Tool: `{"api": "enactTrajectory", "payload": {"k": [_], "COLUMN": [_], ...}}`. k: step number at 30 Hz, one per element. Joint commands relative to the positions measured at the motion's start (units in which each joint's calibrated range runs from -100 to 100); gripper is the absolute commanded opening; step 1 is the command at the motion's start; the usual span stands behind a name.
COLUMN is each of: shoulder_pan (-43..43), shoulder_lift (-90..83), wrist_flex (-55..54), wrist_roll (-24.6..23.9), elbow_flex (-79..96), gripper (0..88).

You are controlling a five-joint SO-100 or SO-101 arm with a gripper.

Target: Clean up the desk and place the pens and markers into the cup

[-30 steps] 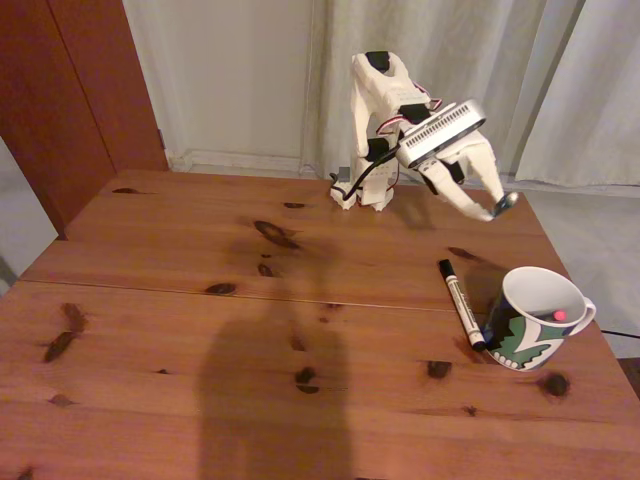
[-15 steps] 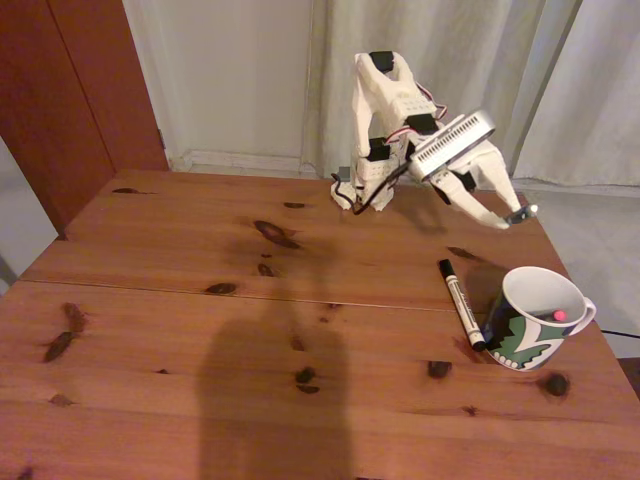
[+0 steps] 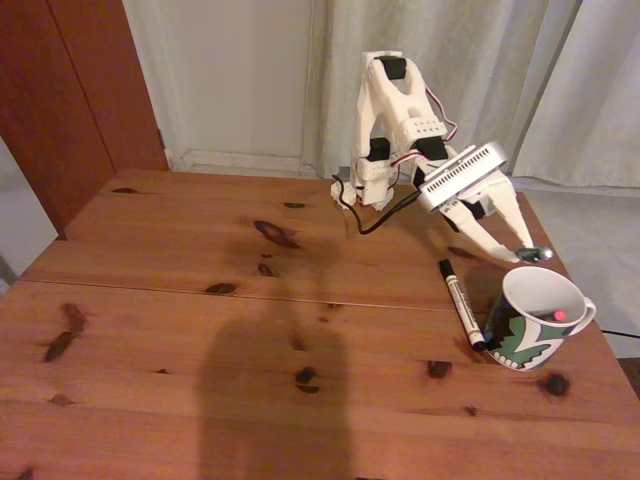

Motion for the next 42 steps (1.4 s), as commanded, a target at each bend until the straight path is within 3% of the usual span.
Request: {"api": "enactTrajectory", "payload": {"k": [1,14,24,42], "shoulder_pan": [-0.4,-0.6,-3.7,-4.4], "shoulder_lift": [1.1,4.4,3.8,4.6], "wrist_flex": [-2.0,-2.2,-16.9,-17.4], "wrist_roll": [0.0,-0.2,0.3,0.1], "elbow_flex": [-5.7,-11.5,3.3,5.6], "gripper": [0.5,0.5,0.5,0.5]}}
